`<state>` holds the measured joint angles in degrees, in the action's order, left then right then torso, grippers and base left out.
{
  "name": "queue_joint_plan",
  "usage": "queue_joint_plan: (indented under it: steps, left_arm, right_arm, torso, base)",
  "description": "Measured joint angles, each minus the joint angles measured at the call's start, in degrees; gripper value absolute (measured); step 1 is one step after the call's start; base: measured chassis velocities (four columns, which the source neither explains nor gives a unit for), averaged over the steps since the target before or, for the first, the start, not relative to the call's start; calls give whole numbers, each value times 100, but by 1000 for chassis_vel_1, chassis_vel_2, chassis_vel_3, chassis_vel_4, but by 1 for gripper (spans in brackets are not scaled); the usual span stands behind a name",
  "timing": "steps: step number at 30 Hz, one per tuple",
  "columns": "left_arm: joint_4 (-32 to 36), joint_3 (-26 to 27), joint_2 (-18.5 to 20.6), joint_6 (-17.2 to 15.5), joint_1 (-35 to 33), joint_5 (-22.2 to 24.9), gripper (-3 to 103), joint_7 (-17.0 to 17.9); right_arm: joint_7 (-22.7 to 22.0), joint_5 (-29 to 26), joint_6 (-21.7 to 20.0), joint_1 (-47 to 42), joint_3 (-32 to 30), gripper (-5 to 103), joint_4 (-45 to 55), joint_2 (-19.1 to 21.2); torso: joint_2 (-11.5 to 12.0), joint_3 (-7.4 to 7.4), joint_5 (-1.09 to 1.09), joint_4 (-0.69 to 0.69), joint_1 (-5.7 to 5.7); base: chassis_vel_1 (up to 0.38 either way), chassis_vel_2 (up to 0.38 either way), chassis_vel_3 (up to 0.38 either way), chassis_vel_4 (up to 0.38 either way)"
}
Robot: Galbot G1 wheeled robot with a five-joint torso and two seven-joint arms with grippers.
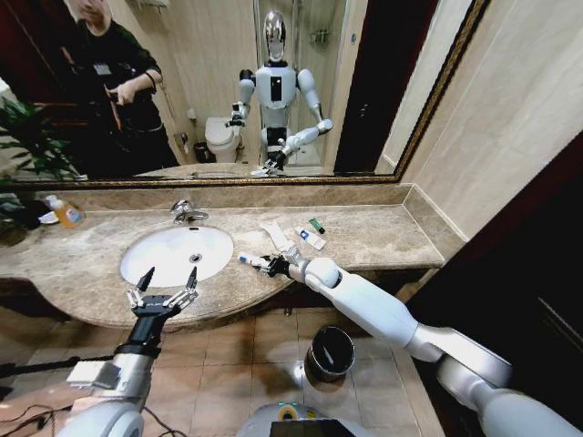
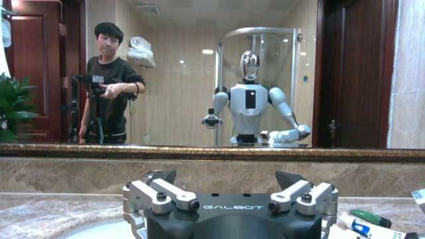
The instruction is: Pick up the trash from the sink and place it in the trash bin.
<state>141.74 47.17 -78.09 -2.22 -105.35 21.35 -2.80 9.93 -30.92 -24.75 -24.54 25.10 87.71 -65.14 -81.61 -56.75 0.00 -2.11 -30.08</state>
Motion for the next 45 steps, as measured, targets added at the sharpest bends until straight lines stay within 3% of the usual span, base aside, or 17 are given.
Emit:
queue_joint_plan:
  steps: [4,14,17,20,22,24,28,39,45]
  left_arm:
    - [0,0,0,0,0,0,100,0]
    - [0,0,0,0,0,0,100,1]
    - [0,0,0,0,0,0,100,0]
    - [0,0,0,0,0,0,100,-2]
    - [0,0,0,0,0,0,100,1]
    - [0,0,0,0,0,0,100,0]
    - [0,0,0,0,0,0,100,0]
    - [0,0,0,0,0,0,100,0]
    - [0,0,0,0,0,0,100,0]
  right_arm:
    - [-312,-223,-37,-118,-194,25,350,88]
    - [-997,-658,65,-560,-982,25,1127,488]
    - [-1171,-800,89,-834,-1356,25,1433,729]
    - [-1209,-851,148,-1526,-2125,25,1878,1176]
    - [-1209,-851,159,-1656,-2248,25,1941,1236]
    - [-1207,-852,211,-2386,-2843,25,2254,1532]
    - [-1207,-852,269,-3130,-3484,25,2564,1701]
    - [-1431,-651,576,-4393,-4484,25,2908,1611]
    - [-1518,-401,662,-5397,-4967,25,3264,1136]
  torso:
    - [0,0,1,0,0]
    - [0,0,2,-1,0]
    - [0,0,1,0,0]
    - [0,1,2,0,0]
    - [0,0,2,0,0]
    - [0,0,2,2,0]
    - [0,1,2,2,1]
    - [0,1,2,0,0]
    - [0,1,0,0,0]
  base:
    - [0,0,0,0]
    - [0,0,0,0]
    - [0,0,0,0]
    - [0,0,0,0]
    - [0,0,0,0]
    - [0,0,0,0]
    - [0,0,0,0]
    - [0,0,0,0]
    - [0,0,0,0]
